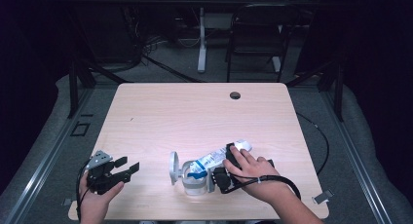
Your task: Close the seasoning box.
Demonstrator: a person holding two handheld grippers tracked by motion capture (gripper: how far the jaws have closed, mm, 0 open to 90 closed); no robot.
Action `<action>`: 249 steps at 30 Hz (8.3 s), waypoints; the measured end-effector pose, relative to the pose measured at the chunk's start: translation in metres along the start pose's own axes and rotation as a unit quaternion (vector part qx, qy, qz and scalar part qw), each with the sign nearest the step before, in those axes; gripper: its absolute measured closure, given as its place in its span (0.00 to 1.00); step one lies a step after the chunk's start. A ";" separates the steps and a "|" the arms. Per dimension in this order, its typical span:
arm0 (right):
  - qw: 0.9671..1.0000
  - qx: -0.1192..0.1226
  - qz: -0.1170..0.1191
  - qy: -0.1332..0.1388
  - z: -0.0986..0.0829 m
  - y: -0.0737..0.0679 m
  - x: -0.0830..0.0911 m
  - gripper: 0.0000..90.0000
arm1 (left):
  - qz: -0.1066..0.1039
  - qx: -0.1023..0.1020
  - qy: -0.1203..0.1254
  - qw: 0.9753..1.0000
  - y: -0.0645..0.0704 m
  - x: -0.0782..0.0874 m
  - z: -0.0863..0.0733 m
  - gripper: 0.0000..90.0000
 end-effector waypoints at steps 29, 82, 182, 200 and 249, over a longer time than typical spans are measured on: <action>1.000 0.014 -0.007 -0.002 0.000 0.002 0.002 0.48 | 0.000 0.001 0.000 1.000 0.000 0.000 0.000 0.47; 0.999 0.031 -0.015 -0.006 0.001 0.003 0.004 0.48 | 0.002 0.002 0.001 1.000 -0.001 0.000 0.000 0.47; 0.998 0.060 -0.021 -0.012 0.002 0.007 0.007 0.49 | 0.002 0.005 -0.002 1.000 -0.003 -0.001 -0.001 0.47; 0.998 0.062 -0.022 -0.012 0.003 0.007 0.007 0.49 | 0.002 0.004 -0.003 1.000 -0.003 -0.002 -0.002 0.47; 0.997 0.074 -0.022 -0.014 0.004 0.010 0.009 0.50 | 0.004 0.004 -0.006 1.000 -0.003 -0.003 -0.003 0.47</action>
Point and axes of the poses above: each handheld gripper's, and its own axes: x roughly backward along the jaws, z roughly out of its top, y roughly to its right, the point moved 6 cm from there along -x, roughly forward along the jaws, and after that the axes turned 13 degrees about z, right-handed, at the moved point
